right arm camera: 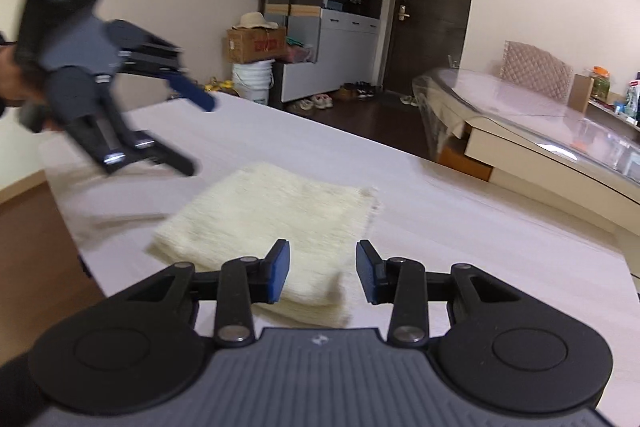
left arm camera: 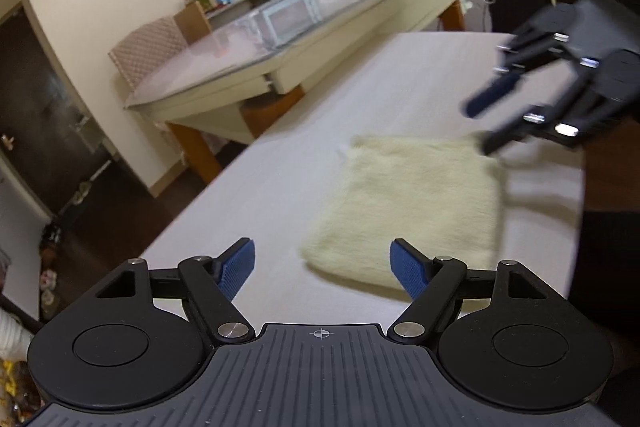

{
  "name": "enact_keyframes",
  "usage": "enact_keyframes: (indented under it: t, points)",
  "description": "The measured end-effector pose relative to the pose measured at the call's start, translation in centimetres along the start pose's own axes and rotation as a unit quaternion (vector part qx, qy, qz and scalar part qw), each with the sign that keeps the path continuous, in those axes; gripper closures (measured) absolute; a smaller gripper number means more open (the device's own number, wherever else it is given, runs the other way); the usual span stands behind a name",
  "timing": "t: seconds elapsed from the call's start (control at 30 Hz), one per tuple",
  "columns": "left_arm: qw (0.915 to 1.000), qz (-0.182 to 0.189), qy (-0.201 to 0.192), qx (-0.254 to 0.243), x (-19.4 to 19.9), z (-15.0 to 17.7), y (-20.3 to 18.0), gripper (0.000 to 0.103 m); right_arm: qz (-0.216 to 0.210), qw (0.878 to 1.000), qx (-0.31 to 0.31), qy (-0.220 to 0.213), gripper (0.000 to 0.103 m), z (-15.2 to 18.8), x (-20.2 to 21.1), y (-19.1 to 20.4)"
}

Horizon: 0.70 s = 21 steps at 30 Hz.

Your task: Fold towel

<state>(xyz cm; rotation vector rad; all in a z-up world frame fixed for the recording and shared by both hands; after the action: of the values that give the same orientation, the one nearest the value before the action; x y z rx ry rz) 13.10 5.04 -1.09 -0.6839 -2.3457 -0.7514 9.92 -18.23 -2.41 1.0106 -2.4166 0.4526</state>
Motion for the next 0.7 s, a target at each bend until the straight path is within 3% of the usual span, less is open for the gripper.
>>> enact_keyframes:
  t: [0.13, 0.27, 0.47, 0.7]
  points:
    - [0.9996, 0.011, 0.015, 0.018, -0.5, 1.1, -1.5, 0.023, -0.001, 1.000, 0.011, 0.012, 0.063, 0.6, -0.6, 0.2]
    - [0.9995, -0.005, 0.032, 0.008, -1.1, 2.1, -2.1, 0.023, -0.006, 1.000, 0.012, 0.024, 0.062, 0.8, -0.7, 0.0]
    - [0.9971, 0.002, -0.005, 0.076, 1.0, 1.8, -1.5, 0.023, -0.011, 1.000, -0.007, 0.007, 0.060, 0.5, 0.9, -0.9]
    - [0.9985, 0.013, 0.009, 0.052, -0.7, 1.6, -4.0, 0.023, -0.009, 1.000, -0.011, 0.017, 0.059, 1.0, 0.8, -1.1]
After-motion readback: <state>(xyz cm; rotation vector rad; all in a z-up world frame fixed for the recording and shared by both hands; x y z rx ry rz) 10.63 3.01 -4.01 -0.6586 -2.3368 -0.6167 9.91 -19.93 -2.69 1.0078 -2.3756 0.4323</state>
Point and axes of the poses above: each gripper's, at about its wrist camera, not at the fingertips, and x roughly against the way its jaws point, y to its left, z to its underside, the point moved 2 cm from there along -x, roughly the way its jaws point, and after that the axes turned 1 degree about y, right-handed, at the moved point
